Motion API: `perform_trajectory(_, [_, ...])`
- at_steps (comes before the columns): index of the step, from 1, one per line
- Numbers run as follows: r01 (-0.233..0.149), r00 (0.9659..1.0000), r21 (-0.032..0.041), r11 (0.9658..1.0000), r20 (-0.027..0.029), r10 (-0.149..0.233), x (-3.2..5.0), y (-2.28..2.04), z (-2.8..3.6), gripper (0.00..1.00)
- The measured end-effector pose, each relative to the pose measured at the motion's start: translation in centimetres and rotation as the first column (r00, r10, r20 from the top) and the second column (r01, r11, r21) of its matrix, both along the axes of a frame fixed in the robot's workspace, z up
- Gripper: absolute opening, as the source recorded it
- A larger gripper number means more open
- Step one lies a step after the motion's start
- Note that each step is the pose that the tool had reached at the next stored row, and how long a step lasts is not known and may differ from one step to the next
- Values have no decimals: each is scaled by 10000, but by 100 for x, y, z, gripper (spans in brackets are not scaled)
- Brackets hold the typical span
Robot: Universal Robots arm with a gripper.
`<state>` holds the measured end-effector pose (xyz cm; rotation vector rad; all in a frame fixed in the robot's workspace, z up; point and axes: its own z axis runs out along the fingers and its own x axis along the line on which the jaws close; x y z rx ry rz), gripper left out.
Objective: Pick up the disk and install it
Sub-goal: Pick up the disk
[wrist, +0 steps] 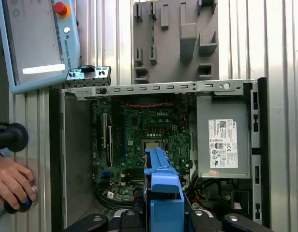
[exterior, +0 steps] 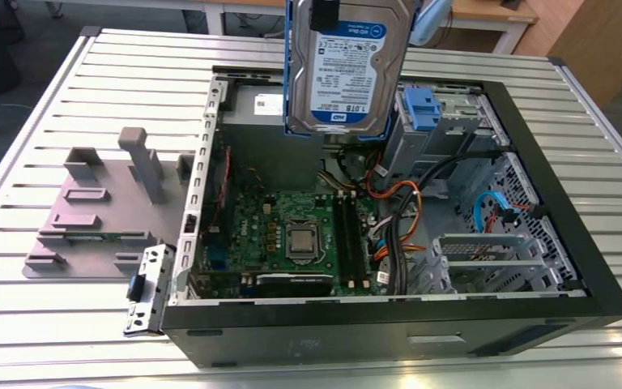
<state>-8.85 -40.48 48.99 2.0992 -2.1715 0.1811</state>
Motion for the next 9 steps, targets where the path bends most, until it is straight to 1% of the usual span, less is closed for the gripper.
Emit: perform_trajectory(9, [-1,10000,-47,10000,0,1,0,-3,0,36])
